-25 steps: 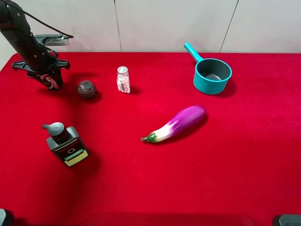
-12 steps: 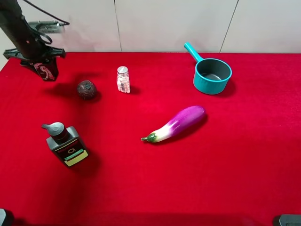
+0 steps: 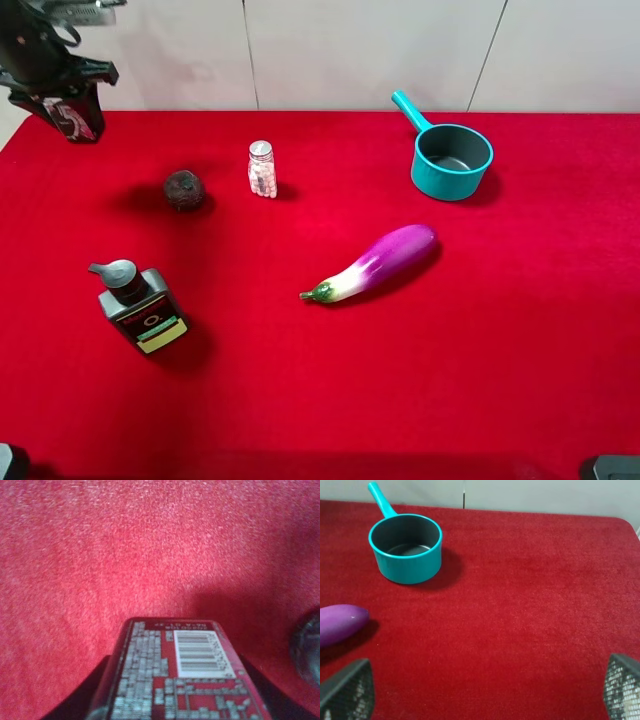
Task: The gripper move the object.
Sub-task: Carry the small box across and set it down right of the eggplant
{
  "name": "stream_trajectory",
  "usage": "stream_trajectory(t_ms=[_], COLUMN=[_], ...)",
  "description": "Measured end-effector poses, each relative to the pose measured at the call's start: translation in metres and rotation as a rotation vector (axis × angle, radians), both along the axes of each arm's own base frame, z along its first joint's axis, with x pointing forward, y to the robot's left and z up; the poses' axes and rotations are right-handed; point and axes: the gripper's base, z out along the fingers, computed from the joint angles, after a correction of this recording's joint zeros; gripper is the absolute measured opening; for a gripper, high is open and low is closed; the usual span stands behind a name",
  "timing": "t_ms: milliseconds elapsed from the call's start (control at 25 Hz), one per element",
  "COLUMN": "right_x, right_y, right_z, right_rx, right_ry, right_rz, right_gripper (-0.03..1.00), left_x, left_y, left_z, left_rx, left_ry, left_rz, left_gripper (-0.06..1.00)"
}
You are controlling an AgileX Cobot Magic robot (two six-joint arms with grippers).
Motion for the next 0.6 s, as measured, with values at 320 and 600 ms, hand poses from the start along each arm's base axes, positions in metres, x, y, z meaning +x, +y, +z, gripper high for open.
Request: stream_trajectory(t_ms=[320,600], right_x=[0.0,0.0], right_y=[0.0,0.0], right_z=[0.0,0.0], right_rx=[0.0,0.0], right_ry=[0.0,0.0], right_rz=[0.0,0.0], right_gripper=[0.69,0.69], left_x=[-0.019,-0.036], left_y=[0.0,-0.001], left_z=[0.045,0.079], left_rx=[0.001,-0.003], left_ry=[-0.051,-0.103], left_rz=[0.0,0.002], left_gripper=[0.44,0.44])
